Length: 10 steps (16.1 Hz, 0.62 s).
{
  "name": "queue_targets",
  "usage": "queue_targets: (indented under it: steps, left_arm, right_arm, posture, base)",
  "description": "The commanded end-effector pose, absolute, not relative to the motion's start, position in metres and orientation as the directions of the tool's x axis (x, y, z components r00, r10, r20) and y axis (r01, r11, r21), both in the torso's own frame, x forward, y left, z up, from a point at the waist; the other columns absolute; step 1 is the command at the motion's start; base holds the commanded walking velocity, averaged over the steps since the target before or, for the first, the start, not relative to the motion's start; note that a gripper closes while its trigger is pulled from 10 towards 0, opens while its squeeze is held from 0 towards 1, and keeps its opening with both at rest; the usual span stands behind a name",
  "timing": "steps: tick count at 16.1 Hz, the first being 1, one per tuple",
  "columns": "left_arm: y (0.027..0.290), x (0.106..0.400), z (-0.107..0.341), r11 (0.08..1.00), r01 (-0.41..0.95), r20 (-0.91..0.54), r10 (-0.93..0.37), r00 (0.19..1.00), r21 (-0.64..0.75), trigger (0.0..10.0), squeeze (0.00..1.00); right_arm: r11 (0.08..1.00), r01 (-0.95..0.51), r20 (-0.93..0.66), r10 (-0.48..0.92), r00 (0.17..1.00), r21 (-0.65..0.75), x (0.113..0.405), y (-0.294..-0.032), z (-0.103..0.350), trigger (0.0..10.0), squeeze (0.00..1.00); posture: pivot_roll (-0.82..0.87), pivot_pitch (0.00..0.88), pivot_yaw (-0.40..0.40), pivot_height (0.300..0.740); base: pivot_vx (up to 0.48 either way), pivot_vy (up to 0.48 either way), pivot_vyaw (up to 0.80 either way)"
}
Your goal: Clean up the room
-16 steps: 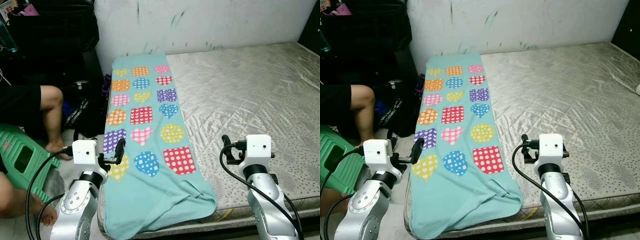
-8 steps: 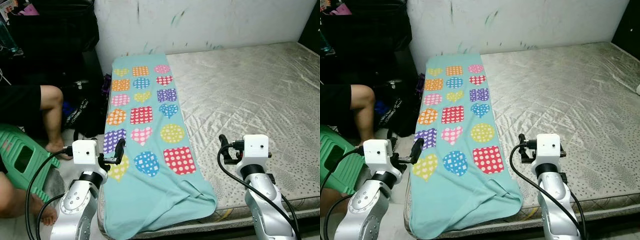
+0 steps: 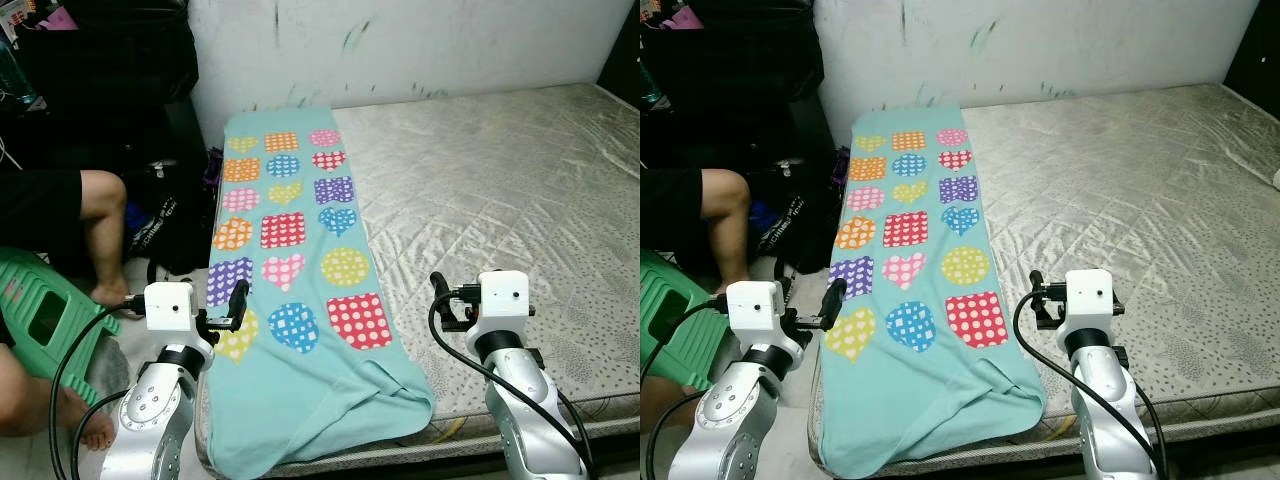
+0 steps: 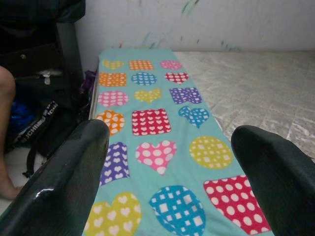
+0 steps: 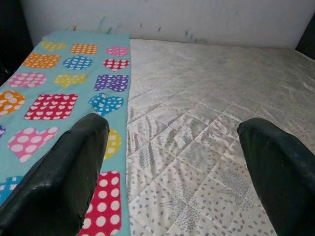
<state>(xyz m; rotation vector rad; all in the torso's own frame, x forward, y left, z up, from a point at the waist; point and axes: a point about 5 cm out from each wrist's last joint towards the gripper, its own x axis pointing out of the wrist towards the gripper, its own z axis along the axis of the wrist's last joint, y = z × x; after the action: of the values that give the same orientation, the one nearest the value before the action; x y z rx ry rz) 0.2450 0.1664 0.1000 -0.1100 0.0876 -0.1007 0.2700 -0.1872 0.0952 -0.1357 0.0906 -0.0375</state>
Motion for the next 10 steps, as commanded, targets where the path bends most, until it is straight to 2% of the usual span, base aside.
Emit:
queue_targets:
  steps: [1, 7, 10]
  left_arm:
    - [0.169, 0.244, 0.103, 0.992, 0.09, -0.074, -0.097, 0.992, -0.092, 10.0, 0.0]
    - [0.169, 0.237, 0.103, 0.992, 0.088, -0.087, -0.096, 0.992, -0.085, 10.0, 0.0]
    - [0.171, 0.226, 0.102, 0.993, 0.084, -0.11, -0.093, 0.99, -0.085, 10.0, 0.0]
  right_arm:
    - [0.991, 0.01, -0.084, -0.021, 0.996, -0.131, 0.269, -0.182, 0.095, 10.0, 0.0]
    - [0.984, -0.03, -0.136, 0.006, 0.991, -0.175, 0.255, -0.18, 0.089, 10.0, 0.0]
    - [0.974, -0.085, -0.134, 0.058, 0.989, -0.211, 0.247, -0.172, 0.096, 10.0, 0.0]
  posture:
    - [-0.12, 0.0, 0.061, 0.74]
    - [-0.11, 0.002, 0.055, 0.74]
    - [-0.1, 0.057, 0.053, 0.74]
  base:
    - [0.0, 0.0, 0.0]
    - [0.0, 0.0, 0.0]
    - [0.0, 0.0, 0.0]
